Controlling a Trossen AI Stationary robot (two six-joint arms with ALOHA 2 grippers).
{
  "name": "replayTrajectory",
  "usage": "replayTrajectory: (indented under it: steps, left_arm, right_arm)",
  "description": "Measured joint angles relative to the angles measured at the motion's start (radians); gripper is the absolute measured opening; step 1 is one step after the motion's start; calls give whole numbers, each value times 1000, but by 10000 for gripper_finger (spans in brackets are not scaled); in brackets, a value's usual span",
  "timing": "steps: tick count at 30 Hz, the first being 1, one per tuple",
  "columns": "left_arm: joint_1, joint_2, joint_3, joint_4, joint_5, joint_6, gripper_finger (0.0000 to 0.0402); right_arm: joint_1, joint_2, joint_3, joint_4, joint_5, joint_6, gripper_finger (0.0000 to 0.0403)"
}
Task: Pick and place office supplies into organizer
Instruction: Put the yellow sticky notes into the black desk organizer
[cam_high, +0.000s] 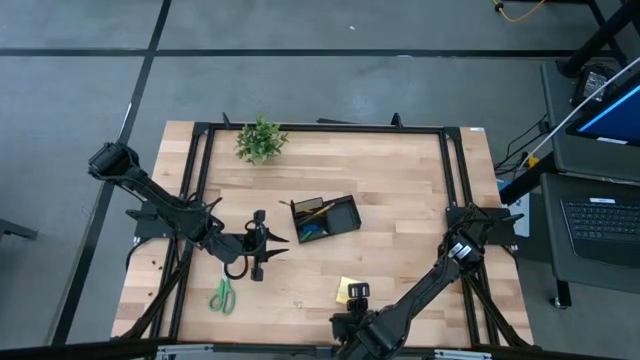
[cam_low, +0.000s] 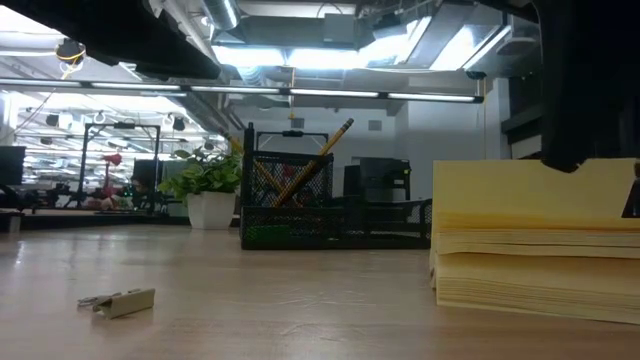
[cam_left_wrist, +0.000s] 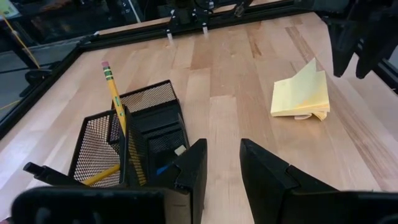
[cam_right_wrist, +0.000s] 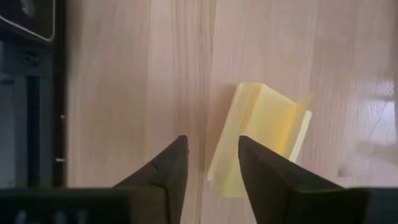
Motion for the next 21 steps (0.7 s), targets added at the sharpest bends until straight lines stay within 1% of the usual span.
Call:
replayTrajectory:
  steps: [12, 15, 21]
  left_arm:
    - [0, 0, 0, 1, 0, 0, 90]
    - [0, 0, 0, 1, 0, 0, 90]
    - [0, 0, 0, 1, 0, 0, 90]
  right_arm:
    - [-23, 52, 0, -70, 0, 28, 133]
    - [-36, 54, 0, -93, 0, 57, 133]
    - [-43, 54, 0, -133, 3, 59, 133]
